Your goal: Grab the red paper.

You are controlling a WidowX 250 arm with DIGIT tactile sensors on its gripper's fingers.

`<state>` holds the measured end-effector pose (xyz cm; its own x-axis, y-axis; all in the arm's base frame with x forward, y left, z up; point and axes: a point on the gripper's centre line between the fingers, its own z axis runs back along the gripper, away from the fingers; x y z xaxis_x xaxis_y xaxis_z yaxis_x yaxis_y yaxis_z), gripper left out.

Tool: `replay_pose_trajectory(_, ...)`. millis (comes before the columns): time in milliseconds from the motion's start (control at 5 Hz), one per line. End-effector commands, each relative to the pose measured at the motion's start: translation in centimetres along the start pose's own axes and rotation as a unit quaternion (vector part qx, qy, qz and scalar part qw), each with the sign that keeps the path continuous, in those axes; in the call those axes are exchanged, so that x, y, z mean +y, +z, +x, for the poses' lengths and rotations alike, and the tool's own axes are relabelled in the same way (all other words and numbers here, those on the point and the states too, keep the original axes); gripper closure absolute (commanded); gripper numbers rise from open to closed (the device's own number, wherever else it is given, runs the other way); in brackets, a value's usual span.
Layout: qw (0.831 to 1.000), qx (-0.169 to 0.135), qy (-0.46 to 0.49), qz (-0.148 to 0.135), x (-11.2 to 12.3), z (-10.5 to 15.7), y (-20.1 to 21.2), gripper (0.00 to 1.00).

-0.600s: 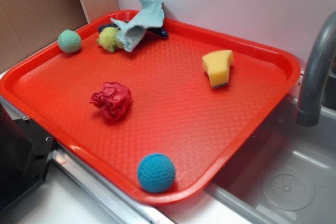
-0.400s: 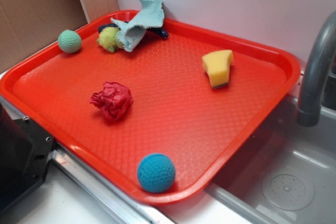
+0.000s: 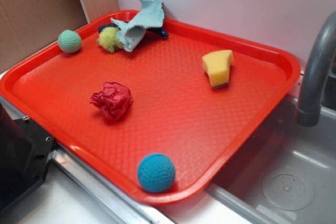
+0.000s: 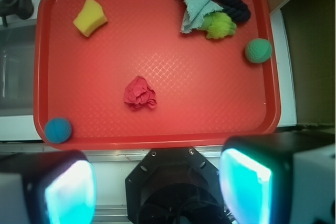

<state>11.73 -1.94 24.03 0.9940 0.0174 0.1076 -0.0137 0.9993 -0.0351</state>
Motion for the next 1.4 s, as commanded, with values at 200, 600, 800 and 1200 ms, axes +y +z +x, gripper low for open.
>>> replay_pose_trajectory(200, 1.0, -0.005, 0.0, -0.001, 0.0, 0.2, 0.3, 0.0)
replay_pose_trajectory(600, 0.996, 0.025, -0.057, 0.07, -3.4, 4.2, -10.4, 0.0)
replay_pose_trajectory(800, 0.994, 0.004, -0.101, 0.039, -3.6, 2.3, -12.3, 0.0)
replay_pose_trajectory(1200, 0.993, 0.006, -0.118, 0.002, -1.7, 1.3, -16.5, 0.0)
